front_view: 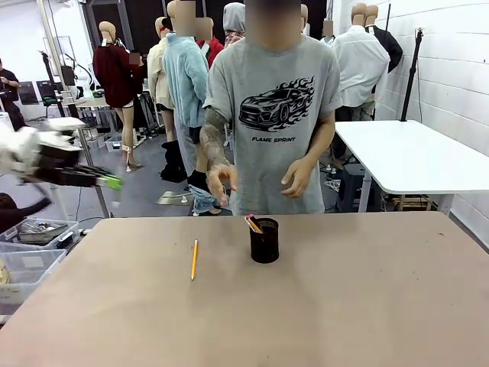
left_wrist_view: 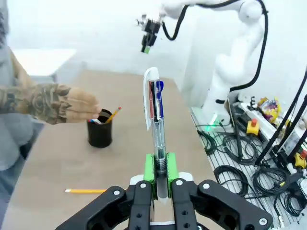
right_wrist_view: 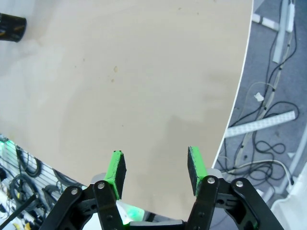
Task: Place the pens into the pen holder.
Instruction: Pick up a writing instrument from the table and place it into the Pen holder.
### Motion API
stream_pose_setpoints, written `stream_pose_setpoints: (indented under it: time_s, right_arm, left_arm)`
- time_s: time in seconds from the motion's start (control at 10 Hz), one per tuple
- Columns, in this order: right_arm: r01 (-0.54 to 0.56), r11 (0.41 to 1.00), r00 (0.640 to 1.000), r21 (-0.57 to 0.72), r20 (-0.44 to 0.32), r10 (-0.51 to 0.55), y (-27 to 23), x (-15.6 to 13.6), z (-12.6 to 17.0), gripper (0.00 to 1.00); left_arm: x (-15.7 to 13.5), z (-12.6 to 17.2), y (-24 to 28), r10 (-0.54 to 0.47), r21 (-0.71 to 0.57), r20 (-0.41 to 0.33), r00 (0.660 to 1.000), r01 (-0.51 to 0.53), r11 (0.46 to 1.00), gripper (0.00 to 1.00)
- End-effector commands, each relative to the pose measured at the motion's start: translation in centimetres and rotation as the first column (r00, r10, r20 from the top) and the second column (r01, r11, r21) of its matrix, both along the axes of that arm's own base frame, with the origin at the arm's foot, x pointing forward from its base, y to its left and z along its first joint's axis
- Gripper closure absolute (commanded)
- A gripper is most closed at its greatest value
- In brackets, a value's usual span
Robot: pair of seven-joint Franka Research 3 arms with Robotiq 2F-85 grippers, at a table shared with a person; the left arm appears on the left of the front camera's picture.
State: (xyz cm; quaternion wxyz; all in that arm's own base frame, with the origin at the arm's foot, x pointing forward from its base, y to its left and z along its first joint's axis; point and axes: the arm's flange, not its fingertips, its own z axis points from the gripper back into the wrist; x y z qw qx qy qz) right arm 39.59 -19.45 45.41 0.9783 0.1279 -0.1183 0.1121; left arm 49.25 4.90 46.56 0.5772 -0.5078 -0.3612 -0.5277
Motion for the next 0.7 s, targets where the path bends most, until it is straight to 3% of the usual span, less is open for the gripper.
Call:
stream_pose_setpoints:
  time_s: [0.0, 0.2, 0.4, 0.5, 0.6]
  right_arm:
    - [-0.012, 1.000, 1.000, 0.015, 0.017, 0.012, 0.3, -0.1, -0.3, 0.34]
    - [-0.012, 1.000, 1.000, 0.015, 0.017, 0.012, 0.3, -0.1, -0.3, 0.34]
    - [-0.012, 1.000, 1.000, 0.015, 0.017, 0.012, 0.3, -0.1, -0.3, 0.34]
    - [-0.012, 1.000, 1.000, 0.015, 0.017, 0.012, 0.3, -0.1, -0.3, 0.34]
    - [-0.012, 1.000, 1.000, 0.015, 0.017, 0.012, 0.3, -0.1, -0.3, 0.34]
  left_arm:
    - [-4.4, 1.1, 6.7, 0.174, -0.061, 0.057, 0.983, -0.171, 0.983, 1.00]
    - [-6.1, 0.8, 8.6, 0.274, -0.105, 0.051, 0.960, -0.267, 0.958, 1.00]
    - [-4.8, 0.8, 6.7, 0.361, -0.103, 0.019, 0.932, -0.357, 0.928, 1.00]
    - [-2.9, 1.1, 3.7, 0.324, -0.118, 0.012, 0.946, -0.321, 0.940, 1.00]
    - [-0.6, 1.2, -0.4, 0.217, -0.175, 0.003, 0.976, -0.213, 0.961, 1.00]
